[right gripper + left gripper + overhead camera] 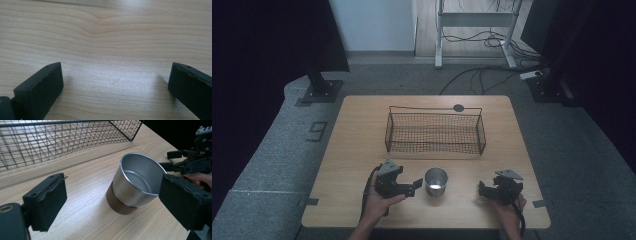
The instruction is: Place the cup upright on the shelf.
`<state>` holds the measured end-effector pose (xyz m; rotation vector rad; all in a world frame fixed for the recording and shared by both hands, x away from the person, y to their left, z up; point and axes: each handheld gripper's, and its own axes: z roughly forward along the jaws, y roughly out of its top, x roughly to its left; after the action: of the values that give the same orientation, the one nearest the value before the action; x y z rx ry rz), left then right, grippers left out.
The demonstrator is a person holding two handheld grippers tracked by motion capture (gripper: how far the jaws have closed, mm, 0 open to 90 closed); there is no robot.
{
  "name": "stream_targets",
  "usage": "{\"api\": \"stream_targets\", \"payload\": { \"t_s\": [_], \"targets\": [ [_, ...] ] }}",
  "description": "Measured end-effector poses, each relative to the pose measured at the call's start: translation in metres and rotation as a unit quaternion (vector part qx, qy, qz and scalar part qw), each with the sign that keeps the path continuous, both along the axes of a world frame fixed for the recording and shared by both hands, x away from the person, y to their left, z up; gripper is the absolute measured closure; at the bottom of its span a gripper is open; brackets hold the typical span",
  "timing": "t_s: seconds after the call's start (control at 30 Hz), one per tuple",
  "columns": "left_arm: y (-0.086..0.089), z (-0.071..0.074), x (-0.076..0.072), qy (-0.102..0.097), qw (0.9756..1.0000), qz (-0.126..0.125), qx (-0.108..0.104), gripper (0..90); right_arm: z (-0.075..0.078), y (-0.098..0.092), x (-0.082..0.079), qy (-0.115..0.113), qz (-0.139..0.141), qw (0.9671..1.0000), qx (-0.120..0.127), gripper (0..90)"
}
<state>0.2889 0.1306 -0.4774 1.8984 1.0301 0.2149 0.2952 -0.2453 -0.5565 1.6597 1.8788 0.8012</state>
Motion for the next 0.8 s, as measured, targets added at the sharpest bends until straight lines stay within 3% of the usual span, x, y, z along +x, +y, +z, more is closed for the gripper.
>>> {"api": "stream_targets", "payload": {
  "t_s": [0.37, 0.8],
  "targets": [
    [-0.019, -0.005, 0.001, 0.005, 0.9997, -0.01, 0.021, 5.1, 0.0, 0.0, 0.0, 0.0, 0.0, 1.0, 0.0, 0.0],
    [-0.034, -0.01, -0.001, 0.004, 0.9992, -0.033, 0.022, 3.3, 0.0, 0.0, 0.0, 0.0, 0.0, 1.0, 0.0, 0.0]
  ]
}}
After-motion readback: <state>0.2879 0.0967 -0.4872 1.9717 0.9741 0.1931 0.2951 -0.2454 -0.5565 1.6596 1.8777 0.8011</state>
